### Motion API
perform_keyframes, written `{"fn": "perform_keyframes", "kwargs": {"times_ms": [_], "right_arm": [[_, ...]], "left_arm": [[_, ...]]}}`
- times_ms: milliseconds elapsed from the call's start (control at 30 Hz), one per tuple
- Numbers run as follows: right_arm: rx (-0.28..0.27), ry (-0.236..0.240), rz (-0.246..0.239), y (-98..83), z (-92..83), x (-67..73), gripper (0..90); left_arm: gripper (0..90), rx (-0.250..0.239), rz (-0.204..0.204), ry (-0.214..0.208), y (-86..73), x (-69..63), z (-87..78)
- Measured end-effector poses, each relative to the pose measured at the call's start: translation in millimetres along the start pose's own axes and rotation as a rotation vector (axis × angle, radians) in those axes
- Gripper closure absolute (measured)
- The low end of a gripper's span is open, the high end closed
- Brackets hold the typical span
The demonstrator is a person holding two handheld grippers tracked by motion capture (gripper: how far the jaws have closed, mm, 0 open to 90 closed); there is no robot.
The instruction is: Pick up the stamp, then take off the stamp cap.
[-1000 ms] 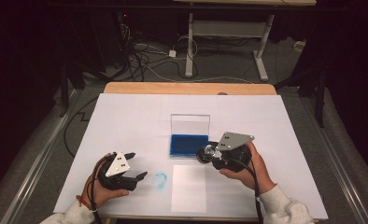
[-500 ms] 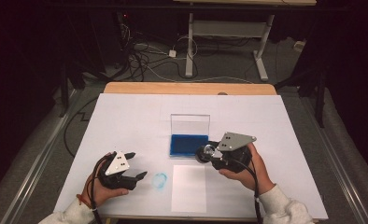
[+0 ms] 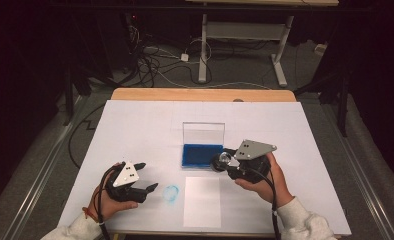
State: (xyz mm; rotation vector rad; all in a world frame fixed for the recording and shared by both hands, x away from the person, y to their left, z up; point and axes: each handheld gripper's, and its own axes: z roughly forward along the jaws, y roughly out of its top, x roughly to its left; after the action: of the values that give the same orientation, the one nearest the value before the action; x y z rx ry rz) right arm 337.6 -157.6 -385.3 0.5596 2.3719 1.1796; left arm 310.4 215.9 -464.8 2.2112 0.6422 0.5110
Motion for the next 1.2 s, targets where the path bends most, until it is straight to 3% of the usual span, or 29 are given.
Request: {"fn": "perform_keyframes", "kwargs": {"times_ms": [300, 333, 367, 467, 567, 767, 933, 1200], "right_arm": [[-0.027, 0.003, 0.023, 3.4, 4.8, -1.6, 57.3], [-0.027, 0.003, 0.023, 3.4, 4.8, -1.6, 57.3], [-0.034, 0.005, 0.021, 4.5, 5.4, -1.8, 57.3], [-0.045, 0.008, 0.030, 8.0, 6.2, -1.1, 57.3], [-0.051, 0.017, 0.028, 10.9, 8.6, -1.4, 57.3], [-0.035, 0.039, 0.020, 14.1, 19.2, 2.2, 57.2], [-0.030, 0.056, 0.023, 15.7, 23.8, 3.7, 57.2], [-0.049, 0.059, 0.031, 20.0, 25.4, 1.5, 57.2]], "left_arm": [[21.5, -0.020, 0.004, -0.003, 8.7, 1.4, 6.4], [21.5, -0.025, 0.000, -0.008, 10.6, 1.9, 8.1], [21.5, -0.054, -0.041, -0.019, 12.5, -0.3, 11.4], [21.5, -0.060, -0.046, -0.039, 19.9, -1.7, 19.3], [21.1, -0.030, 0.030, -0.052, 28.2, -3.3, 26.8], [17.8, -0.036, 0.082, -0.110, 44.8, -15.4, 43.3], [17.9, -0.044, 0.100, -0.132, 58.7, -21.9, 57.2], [22.2, -0.078, 0.110, -0.130, 72.9, -24.6, 68.7]]}}
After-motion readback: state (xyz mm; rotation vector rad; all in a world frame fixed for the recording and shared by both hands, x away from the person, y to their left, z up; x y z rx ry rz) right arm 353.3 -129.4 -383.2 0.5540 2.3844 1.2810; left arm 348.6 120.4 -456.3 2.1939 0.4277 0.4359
